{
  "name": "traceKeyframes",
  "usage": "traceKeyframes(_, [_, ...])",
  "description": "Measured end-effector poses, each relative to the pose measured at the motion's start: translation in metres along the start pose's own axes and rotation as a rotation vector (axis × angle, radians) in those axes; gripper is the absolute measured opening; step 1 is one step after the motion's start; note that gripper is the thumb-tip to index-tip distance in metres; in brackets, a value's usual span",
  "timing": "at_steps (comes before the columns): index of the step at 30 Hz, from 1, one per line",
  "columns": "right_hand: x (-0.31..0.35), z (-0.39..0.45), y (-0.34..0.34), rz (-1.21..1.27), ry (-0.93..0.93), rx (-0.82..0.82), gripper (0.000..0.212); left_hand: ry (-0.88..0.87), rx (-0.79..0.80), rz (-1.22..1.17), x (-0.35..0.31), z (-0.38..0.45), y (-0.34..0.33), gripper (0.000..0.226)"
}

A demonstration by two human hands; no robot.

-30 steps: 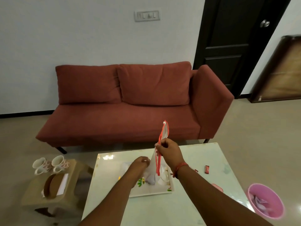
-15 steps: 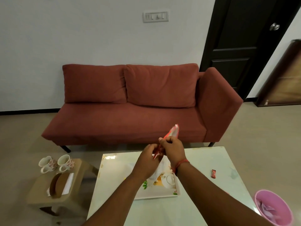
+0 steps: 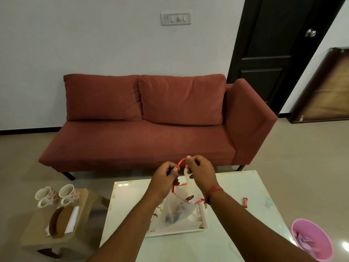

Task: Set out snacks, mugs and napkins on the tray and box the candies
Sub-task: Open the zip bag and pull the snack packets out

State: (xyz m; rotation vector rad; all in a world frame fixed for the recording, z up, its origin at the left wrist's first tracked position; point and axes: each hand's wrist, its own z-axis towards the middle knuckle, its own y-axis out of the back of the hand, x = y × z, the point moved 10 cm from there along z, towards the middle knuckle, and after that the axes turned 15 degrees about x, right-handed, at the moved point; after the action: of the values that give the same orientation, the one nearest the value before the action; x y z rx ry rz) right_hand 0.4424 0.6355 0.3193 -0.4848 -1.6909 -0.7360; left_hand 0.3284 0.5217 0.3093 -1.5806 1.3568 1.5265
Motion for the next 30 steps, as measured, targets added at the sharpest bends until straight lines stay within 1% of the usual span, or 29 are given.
traceKeyframes(2, [0.002,-0.001,0.017,-0.265,0.081,-0.057,0.01,-0.01,-0.013,-0.049,-0.005,0.002,0.005,0.016])
traceKeyframes(3, [-0.002,-0.002,0.019,-0.381,0.114,-0.023,0.005,-0.017,-0.012,-0.058,-0.009,0.003,0.007,0.016])
traceKeyframes(4, [-0.009,-0.001,0.017,-0.473,0.121,0.042,0.017,-0.029,-0.012,-0.065,-0.014,0.003,0.009,0.016])
traceKeyframes(5, [-0.02,-0.001,0.014,-0.526,0.107,0.113,0.028,-0.045,-0.01,-0.071,-0.018,0.004,0.011,0.017])
traceKeyframes(6, [-0.029,0.0,0.015,-0.553,0.082,0.149,0.037,-0.063,-0.007,-0.077,-0.024,0.004,0.012,0.017])
traceKeyframes(7, [-0.034,0.001,0.018,-0.558,0.076,0.143,0.041,-0.079,-0.001,-0.08,-0.028,0.005,0.012,0.017])
traceKeyframes(10, [-0.033,0.004,0.04,-0.499,0.105,-0.029,0.04,-0.105,0.024,-0.083,-0.036,0.006,0.011,0.018])
traceKeyframes(12, [-0.033,0.012,0.051,-0.468,0.08,-0.086,0.047,-0.109,0.045,-0.068,-0.04,0.007,0.01,0.019])
traceKeyframes(14, [-0.034,0.024,0.054,-0.436,0.047,-0.04,0.048,-0.117,0.061,-0.029,-0.044,0.009,0.01,0.021])
traceKeyframes(17, [-0.03,0.043,0.049,-0.436,0.036,0.108,0.041,-0.118,0.057,0.03,-0.046,0.011,0.016,0.023])
traceKeyframes(20, [-0.021,0.05,0.048,-0.487,0.073,0.183,0.027,-0.113,0.025,0.048,-0.044,0.015,0.028,0.023])
traceKeyframes(22, [-0.018,0.051,0.05,-0.468,0.079,0.215,0.018,-0.105,-0.017,0.061,-0.041,0.018,0.04,0.024])
traceKeyframes(27, [0.001,0.044,0.052,-0.379,0.137,0.284,0.008,-0.074,-0.158,0.136,-0.027,0.019,0.078,0.028])
traceKeyframes(30, [0.011,0.041,0.049,-0.394,0.154,0.34,0.01,-0.056,-0.2,0.186,-0.021,0.019,0.091,0.029])
